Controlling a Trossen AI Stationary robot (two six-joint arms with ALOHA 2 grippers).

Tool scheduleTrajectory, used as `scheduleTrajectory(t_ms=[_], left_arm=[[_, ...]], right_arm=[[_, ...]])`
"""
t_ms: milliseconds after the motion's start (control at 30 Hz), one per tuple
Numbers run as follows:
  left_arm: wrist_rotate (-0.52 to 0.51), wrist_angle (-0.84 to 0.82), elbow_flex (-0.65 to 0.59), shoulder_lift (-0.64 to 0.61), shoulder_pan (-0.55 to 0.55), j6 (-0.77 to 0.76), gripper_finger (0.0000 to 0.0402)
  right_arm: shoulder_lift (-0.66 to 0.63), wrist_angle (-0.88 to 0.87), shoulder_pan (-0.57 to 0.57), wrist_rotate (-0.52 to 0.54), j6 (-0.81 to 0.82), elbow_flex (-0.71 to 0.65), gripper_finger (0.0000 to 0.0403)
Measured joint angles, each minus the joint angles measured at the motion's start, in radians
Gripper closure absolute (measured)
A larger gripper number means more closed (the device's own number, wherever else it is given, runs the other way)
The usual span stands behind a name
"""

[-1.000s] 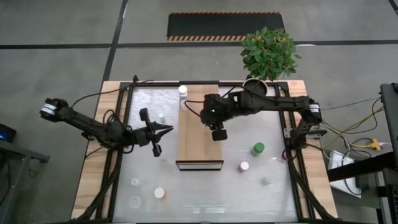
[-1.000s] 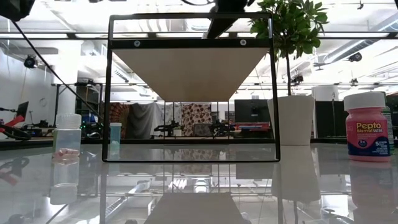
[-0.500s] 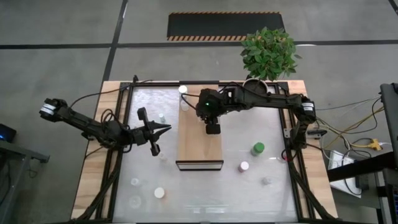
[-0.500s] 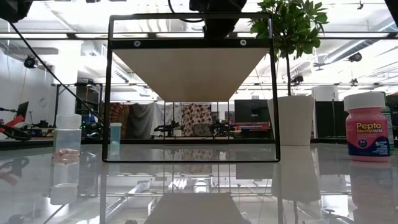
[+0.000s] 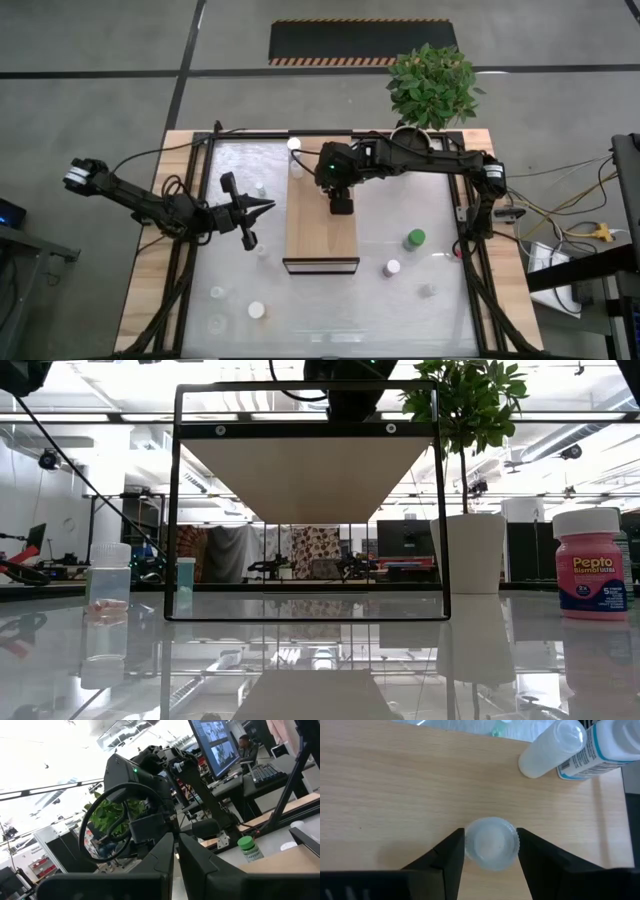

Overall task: Pick and place medicine bottles onto shelf by color
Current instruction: Put the transparent pill bottle on the shelf

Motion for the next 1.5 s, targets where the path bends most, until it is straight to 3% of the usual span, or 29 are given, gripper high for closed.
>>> scheduleTrajectory(t_ms=[333, 533, 900, 1167, 1500], left_arm=[[0.000, 0.000, 0.000, -0.002, 0.000, 0.000, 0.0391], [0.000, 0.000, 0.000, -0.003, 0.000, 0.000, 0.0391], [0.000, -0.001, 0.000, -0.003, -0.001, -0.001, 0.0391], [0.000, -0.002, 0.000, -0.003, -0.001, -0.001, 0.0391], [0.000, -0.002, 0.002, -0.003, 0.000, -0.001, 0.0391]], right_arm=[[-0.005, 0.006, -0.006, 0.001, 0.014, 0.002, 0.0223], [-0.024, -0.050, -0.006, 0.001, 0.014, 0.085, 0.0223], [-0.048, -0.379, 0.004, -0.003, 0.113, 0.202, 0.0257], [-0.085, -0.361, 0.003, -0.008, 0.169, 0.056, 0.0258], [-0.084, -0.053, 0.002, -0.008, 0.103, -0.128, 0.0265]])
